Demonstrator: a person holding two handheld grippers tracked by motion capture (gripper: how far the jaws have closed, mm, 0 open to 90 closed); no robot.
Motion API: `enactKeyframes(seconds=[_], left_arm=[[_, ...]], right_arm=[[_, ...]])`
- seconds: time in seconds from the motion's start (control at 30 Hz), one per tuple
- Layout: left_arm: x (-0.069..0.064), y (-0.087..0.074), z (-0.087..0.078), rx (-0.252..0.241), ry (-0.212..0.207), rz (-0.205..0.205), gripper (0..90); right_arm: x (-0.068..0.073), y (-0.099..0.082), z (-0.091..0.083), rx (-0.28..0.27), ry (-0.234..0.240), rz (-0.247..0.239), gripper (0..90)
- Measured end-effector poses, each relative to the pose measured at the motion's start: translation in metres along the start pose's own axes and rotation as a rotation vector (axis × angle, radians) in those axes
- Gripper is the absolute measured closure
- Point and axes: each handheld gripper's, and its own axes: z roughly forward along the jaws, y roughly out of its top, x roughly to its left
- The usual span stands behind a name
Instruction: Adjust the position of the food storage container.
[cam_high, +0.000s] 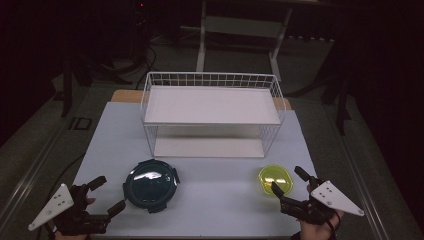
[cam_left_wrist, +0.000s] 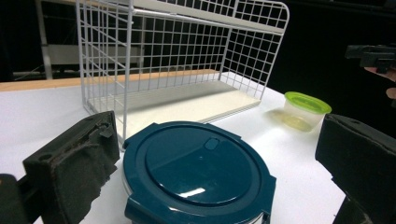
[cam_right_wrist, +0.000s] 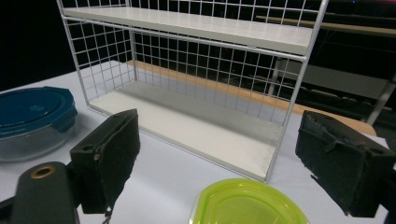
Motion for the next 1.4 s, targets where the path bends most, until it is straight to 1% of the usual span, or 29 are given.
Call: enactKeyframes(seconds=[0.1, 0.13, 0.2, 0.27, 0.3, 0.4, 0.43, 0.53, 0.63, 0.67, 0.7, 0.8, 0.83, 0.9, 0.93, 0.97, 1.0, 1.03, 1.07, 1.1, 1.13, 1.17, 1.2, 1.23, 1.27, 1.3, 1.33, 1.37, 1.4], left_arm=[[-0.003, 0.004, -0.001, -0.007, -0.015, 0.001, 0.0], [-0.006, 0.01, -0.002, -0.01, -0.028, 0.011, 0.0], [-0.007, 0.013, -0.002, -0.013, -0.036, 0.016, 0.0], [-0.012, 0.023, -0.003, -0.012, -0.053, 0.039, 0.0], [-0.012, 0.023, -0.003, -0.012, -0.053, 0.039, 0.0], [-0.011, 0.033, -0.004, -0.007, -0.062, 0.061, 0.0], [-0.01, 0.039, -0.004, -0.008, -0.065, 0.063, 0.0], [-0.008, 0.045, -0.004, -0.005, -0.065, 0.069, 0.0], [-0.004, 0.053, -0.004, -0.009, -0.075, 0.051, 0.0], [0.0, 0.057, -0.002, 0.002, -0.083, 0.049, 0.0], [0.0, 0.057, -0.002, 0.002, -0.083, 0.049, 0.0], [0.006, 0.06, 0.001, 0.038, -0.063, 0.058, 0.0], [0.008, 0.06, 0.002, 0.049, -0.065, 0.058, 0.0], [0.013, 0.06, 0.004, 0.063, -0.059, 0.058, 3.0], [0.018, 0.059, 0.007, 0.079, -0.056, 0.056, 6.9], [0.018, 0.059, 0.007, 0.079, -0.056, 0.056, 10.2], [0.024, 0.058, 0.009, 0.087, -0.057, 0.044, 14.4], [0.024, 0.058, 0.009, 0.087, -0.057, 0.044, 15.9], [0.027, 0.058, 0.01, 0.095, -0.047, 0.042, 21.0], [0.029, 0.056, 0.01, 0.098, -0.043, 0.047, 29.3], [0.031, 0.055, 0.011, 0.112, -0.032, 0.049, 29.3], [0.034, 0.053, 0.012, 0.129, -0.02, 0.048, 34.0], [0.034, 0.053, 0.012, 0.129, -0.02, 0.048, 41.1], [0.038, 0.05, 0.013, 0.15, -0.008, 0.047, 48.6], [0.04, 0.048, 0.014, 0.162, -0.006, 0.037, 48.6], [0.044, 0.043, 0.014, 0.187, 0.008, 0.033, 56.2], [0.044, 0.043, 0.014, 0.187, 0.008, 0.033, 60.5], [0.046, 0.04, 0.014, 0.196, 0.001, 0.025, 63.6], [0.048, 0.038, 0.014, 0.214, 0.008, 0.028, 66.2]], right_arm=[[0.003, 0.003, -0.002, -0.004, 0.0, -0.012, 13.5], [0.006, 0.006, -0.003, -0.01, 0.003, -0.018, 13.5], [0.008, 0.01, -0.005, -0.017, 0.003, -0.029, 13.5], [0.009, 0.014, -0.007, -0.029, 0.003, -0.035, 13.5], [0.01, 0.016, -0.008, -0.032, 0.002, -0.038, 13.5], [0.009, 0.021, -0.009, -0.036, -0.001, -0.046, 13.5], [0.008, 0.025, -0.01, -0.043, -0.004, -0.045, 13.5], [0.007, 0.027, -0.011, -0.041, -0.011, -0.046, 13.5], [0.005, 0.027, -0.011, -0.036, -0.017, -0.029, 13.4], [0.004, 0.027, -0.01, -0.035, -0.016, -0.028, 13.4], [0.004, 0.027, -0.01, -0.035, -0.016, -0.028, 13.4], [0.001, 0.027, -0.007, -0.03, -0.023, -0.019, 13.5], [0.001, 0.027, -0.007, -0.03, -0.023, -0.019, 13.5], [0.0, 0.026, -0.006, -0.03, -0.022, -0.014, 13.4], [-0.001, 0.024, -0.004, -0.025, -0.023, -0.01, 13.5], [-0.001, 0.024, -0.004, -0.025, -0.023, -0.01, 13.5], [-0.001, 0.023, -0.003, -0.021, -0.02, -0.003, 13.4], [-0.001, 0.023, -0.003, -0.021, -0.02, -0.003, 13.4], [-0.001, 0.021, -0.002, -0.021, -0.02, 0.0, 13.5], [-0.001, 0.021, -0.002, -0.02, -0.021, -0.002, 13.5], [-0.001, 0.021, -0.002, -0.02, -0.021, -0.002, 13.5], [-0.001, 0.021, -0.002, -0.019, -0.022, -0.003, 13.5], [-0.001, 0.021, -0.002, -0.019, -0.022, -0.003, 13.5], [-0.002, 0.02, -0.002, -0.015, -0.022, 0.004, 13.4], [-0.002, 0.02, -0.002, -0.015, -0.022, 0.004, 13.4], [-0.002, 0.019, -0.001, -0.013, -0.021, 0.006, 13.5], [-0.002, 0.019, -0.001, -0.013, -0.021, 0.006, 13.5], [-0.001, 0.018, -0.001, -0.008, -0.021, 0.003, 13.5], [-0.001, 0.018, -0.001, -0.008, -0.021, 0.003, 13.4]])
